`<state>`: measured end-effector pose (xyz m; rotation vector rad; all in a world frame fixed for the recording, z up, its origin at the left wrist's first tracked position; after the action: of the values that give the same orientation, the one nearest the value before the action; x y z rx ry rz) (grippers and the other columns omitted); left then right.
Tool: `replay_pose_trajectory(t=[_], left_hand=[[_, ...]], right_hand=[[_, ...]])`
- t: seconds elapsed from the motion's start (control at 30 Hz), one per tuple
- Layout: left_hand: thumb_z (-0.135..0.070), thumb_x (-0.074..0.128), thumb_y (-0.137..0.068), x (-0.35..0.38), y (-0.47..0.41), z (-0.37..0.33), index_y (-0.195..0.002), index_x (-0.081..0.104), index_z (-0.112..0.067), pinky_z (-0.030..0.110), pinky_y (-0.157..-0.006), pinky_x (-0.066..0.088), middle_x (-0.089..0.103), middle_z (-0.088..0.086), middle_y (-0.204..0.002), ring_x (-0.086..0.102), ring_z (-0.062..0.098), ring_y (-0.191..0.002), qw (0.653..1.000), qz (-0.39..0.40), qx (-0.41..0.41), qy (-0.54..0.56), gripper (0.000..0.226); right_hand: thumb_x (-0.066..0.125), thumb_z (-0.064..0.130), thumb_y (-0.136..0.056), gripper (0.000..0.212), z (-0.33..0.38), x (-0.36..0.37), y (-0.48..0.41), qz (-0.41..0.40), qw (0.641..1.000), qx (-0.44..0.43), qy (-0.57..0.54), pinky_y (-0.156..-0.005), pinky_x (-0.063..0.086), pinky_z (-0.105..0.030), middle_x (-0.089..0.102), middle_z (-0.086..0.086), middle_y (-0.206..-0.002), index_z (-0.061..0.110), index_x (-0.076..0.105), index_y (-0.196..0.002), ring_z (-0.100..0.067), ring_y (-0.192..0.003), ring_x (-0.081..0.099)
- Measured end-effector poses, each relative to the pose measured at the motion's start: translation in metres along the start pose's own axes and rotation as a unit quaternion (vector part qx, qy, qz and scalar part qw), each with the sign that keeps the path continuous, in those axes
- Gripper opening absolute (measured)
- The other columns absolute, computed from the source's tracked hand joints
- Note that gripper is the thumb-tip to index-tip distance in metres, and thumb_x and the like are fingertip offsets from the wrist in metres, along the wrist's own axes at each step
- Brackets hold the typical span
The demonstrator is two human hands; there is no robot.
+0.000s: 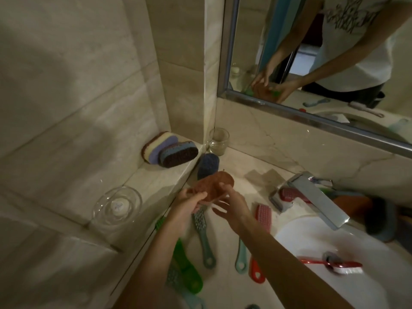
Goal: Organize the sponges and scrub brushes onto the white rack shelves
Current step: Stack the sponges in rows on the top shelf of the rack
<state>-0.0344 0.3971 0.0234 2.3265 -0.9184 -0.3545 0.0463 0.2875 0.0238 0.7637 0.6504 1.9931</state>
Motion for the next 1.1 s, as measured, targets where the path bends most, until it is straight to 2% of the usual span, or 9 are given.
replay_pose_trajectory(t=[0.07,0.13,0.23,0.33,0.5,0.77,0.9,0.97,1.1], left_hand=[[-0.018,0.065,-0.086,0.003,0.005,-0.013,-0.118,0.056,-0.005,0.025,-0.068,0.05,0.065,0.011,-0.104,0.062,0.017,-0.078,0.999,0.026,0.019,-0.022,0.036],[-0.023,0.064,-0.086,-0.01,0.002,-0.038,-0.113,0.06,-0.005,0.034,-0.08,0.051,0.067,0.013,-0.11,0.065,0.025,-0.091,0.988,-0.043,0.097,-0.11,0.033],[-0.017,0.059,-0.087,-0.031,0.0,-0.094,-0.126,0.052,-0.004,0.039,-0.099,0.041,0.055,0.015,-0.128,0.051,0.03,-0.12,0.871,-0.217,0.26,-0.355,0.041],[-0.012,0.057,-0.087,-0.029,-0.017,-0.122,-0.143,0.03,-0.006,0.039,-0.112,0.027,0.033,0.014,-0.147,0.027,0.03,-0.139,0.766,-0.25,0.305,-0.508,0.062],[-0.014,0.057,-0.087,-0.024,-0.037,-0.128,-0.145,0.025,-0.011,0.037,-0.11,0.025,0.031,0.013,-0.148,0.027,0.028,-0.137,0.7,-0.234,0.258,-0.623,0.066],[-0.023,0.069,-0.076,0.014,0.047,-0.125,-0.114,0.046,-0.006,0.032,-0.089,0.043,0.043,0.012,-0.121,0.046,0.026,-0.111,0.79,-0.2,0.349,-0.462,0.047],[-0.028,0.07,-0.076,0.057,0.083,-0.106,-0.11,0.043,-0.015,0.03,-0.09,0.043,0.042,0.003,-0.114,0.045,0.019,-0.11,0.852,-0.097,0.365,-0.363,0.046],[-0.035,0.068,-0.078,0.078,0.1,-0.105,-0.1,0.042,-0.025,0.014,-0.08,0.039,0.042,-0.003,-0.109,0.045,0.014,-0.104,0.891,-0.018,0.362,-0.273,0.035],[-0.027,0.071,-0.078,0.124,0.137,-0.118,-0.096,0.04,-0.028,0.004,-0.065,0.035,0.047,-0.004,-0.107,0.048,0.01,-0.098,0.901,0.045,0.373,-0.215,0.036]], right_hand=[[0.059,0.019,-0.087,0.042,0.011,0.003,-0.001,-0.012,1.0,-0.015,-0.015,-0.069,0.05,-0.031,0.062,-0.012,-0.099,0.002,0.048,-0.123,-0.023,-0.087,0.061],[0.059,0.013,-0.086,0.043,0.019,0.001,-0.002,-0.037,0.999,-0.022,-0.01,-0.062,0.05,-0.03,0.062,-0.014,-0.104,0.0,0.046,-0.125,-0.022,-0.083,0.061],[0.061,0.013,-0.085,0.046,0.024,-0.008,-0.004,-0.069,0.997,-0.026,0.022,-0.059,0.049,-0.028,0.06,-0.015,-0.112,0.002,0.042,-0.125,-0.021,-0.082,0.061],[0.06,0.013,-0.085,0.044,0.026,-0.013,-0.002,-0.066,0.996,-0.024,0.052,-0.06,0.05,-0.028,0.059,-0.015,-0.111,0.001,0.043,-0.124,-0.021,-0.081,0.061],[0.06,0.009,-0.086,0.042,0.033,-0.012,0.002,-0.057,0.993,-0.031,0.102,-0.058,0.048,-0.026,0.057,-0.017,-0.118,0.001,0.044,-0.124,-0.027,-0.095,0.058],[0.063,0.017,-0.086,0.046,0.052,-0.03,0.025,-0.105,0.974,-0.111,0.166,-0.087,0.052,-0.037,0.053,-0.012,-0.119,0.007,0.041,-0.126,-0.027,-0.106,0.056],[0.066,0.013,-0.081,0.03,0.088,-0.05,0.058,-0.157,0.951,-0.196,0.182,-0.089,0.053,-0.045,0.06,-0.013,-0.109,0.01,0.049,-0.107,-0.027,-0.099,0.061],[0.066,0.011,-0.079,0.026,0.105,-0.068,0.079,-0.18,0.937,-0.229,0.194,-0.09,0.051,-0.048,0.061,-0.013,-0.103,0.011,0.049,-0.1,-0.027,-0.097,0.061],[0.064,0.007,-0.08,0.031,0.137,-0.108,0.127,-0.194,0.914,-0.287,0.212,-0.089,0.051,-0.045,0.058,-0.009,-0.098,0.004,0.052,-0.108,-0.027,-0.095,0.059]])
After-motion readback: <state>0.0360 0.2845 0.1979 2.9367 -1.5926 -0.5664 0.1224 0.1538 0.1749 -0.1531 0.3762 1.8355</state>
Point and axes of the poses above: each hand's wrist, its own y-axis away from the middle knuckle, its own x-axis out of the palm, z = x × y, the point moved 8 cm from there along -y, towards the middle knuckle
